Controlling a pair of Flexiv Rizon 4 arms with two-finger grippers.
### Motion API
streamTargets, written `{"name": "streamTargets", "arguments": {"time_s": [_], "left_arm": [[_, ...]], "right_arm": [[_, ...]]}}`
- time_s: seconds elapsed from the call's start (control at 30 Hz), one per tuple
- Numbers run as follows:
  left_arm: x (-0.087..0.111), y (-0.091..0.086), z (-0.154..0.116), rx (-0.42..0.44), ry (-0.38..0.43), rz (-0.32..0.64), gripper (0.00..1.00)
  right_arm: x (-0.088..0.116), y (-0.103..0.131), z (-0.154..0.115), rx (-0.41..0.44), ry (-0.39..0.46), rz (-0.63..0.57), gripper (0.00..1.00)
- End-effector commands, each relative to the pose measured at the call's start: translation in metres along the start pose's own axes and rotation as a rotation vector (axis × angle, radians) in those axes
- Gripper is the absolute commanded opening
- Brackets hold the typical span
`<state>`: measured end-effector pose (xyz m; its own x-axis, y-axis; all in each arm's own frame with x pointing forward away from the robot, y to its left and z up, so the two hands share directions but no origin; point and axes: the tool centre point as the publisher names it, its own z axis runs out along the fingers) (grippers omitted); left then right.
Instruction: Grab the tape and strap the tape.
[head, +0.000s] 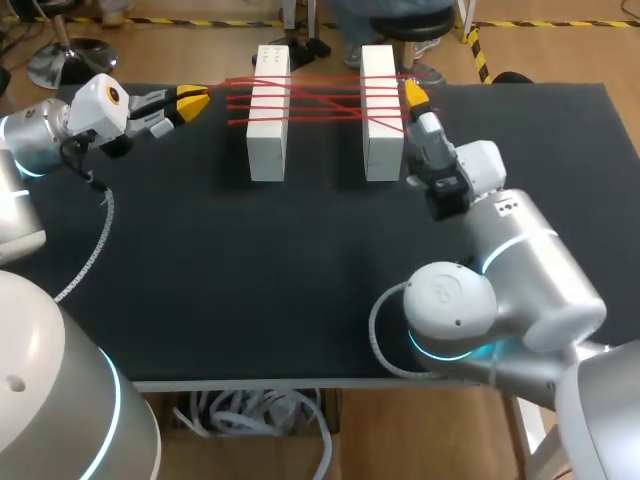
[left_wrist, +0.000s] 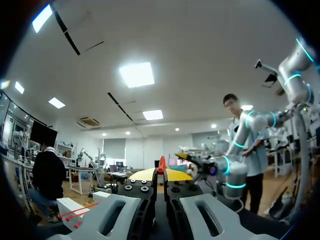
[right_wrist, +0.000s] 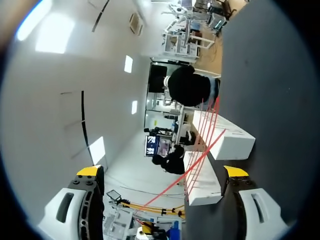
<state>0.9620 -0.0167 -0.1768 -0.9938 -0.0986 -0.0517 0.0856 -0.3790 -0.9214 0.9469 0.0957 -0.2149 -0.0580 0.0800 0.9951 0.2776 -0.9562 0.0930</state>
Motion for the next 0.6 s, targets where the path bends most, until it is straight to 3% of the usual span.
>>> {"name": "streamTargets", "arguments": {"time_s": [0.03, 0.27, 0.43, 0.6], "left_arm": [[-0.001, 0.001, -0.001, 0.003, 0.003, 0.002, 0.00], [-0.001, 0.001, -0.001, 0.003, 0.003, 0.002, 0.00], [-0.001, 0.001, -0.001, 0.003, 0.003, 0.002, 0.00], [-0.001, 0.001, -0.001, 0.003, 0.003, 0.002, 0.00]], "right_arm": [[0.006, -0.004, 0.006, -0.013, -0.011, 0.026, 1.00], [0.014, -0.004, 0.005, -0.022, -0.012, 0.086, 1.00], [0.019, 0.001, 0.005, 0.051, -0.018, 0.130, 1.00], [0.019, 0.001, 0.005, 0.051, -0.018, 0.130, 1.00]]}}
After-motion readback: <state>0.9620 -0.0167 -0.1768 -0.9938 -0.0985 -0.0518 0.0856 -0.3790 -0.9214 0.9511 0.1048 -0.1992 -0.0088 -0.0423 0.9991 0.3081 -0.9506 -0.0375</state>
